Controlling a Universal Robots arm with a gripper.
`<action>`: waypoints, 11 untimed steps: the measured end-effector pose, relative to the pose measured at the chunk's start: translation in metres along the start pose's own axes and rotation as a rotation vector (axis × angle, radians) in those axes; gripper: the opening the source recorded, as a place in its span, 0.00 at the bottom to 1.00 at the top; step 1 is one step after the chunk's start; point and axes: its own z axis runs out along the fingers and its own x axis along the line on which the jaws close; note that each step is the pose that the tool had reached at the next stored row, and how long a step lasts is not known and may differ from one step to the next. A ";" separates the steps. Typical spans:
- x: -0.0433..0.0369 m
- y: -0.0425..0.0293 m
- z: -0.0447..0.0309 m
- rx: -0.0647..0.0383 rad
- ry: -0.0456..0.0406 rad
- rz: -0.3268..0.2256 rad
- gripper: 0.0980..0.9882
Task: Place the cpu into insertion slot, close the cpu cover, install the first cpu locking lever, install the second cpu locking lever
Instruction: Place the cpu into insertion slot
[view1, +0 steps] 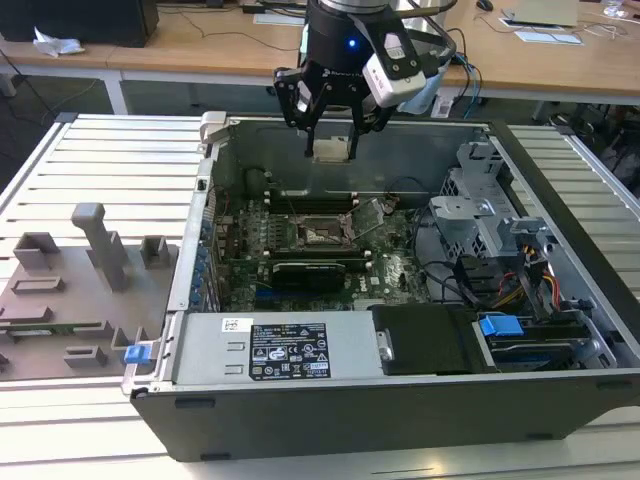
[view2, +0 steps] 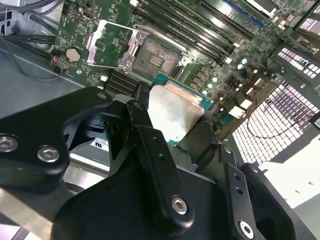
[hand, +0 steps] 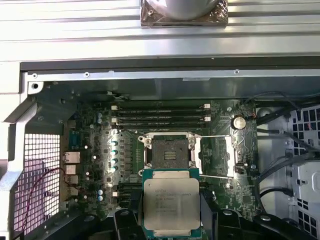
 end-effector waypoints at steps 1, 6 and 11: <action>-0.0001 -0.0001 0.0009 0.000 0.0000 0.000 0.50; -0.0004 -0.0007 0.0073 0.000 0.0000 0.000 0.50; -0.0005 -0.0011 0.0121 0.000 0.0000 0.000 0.50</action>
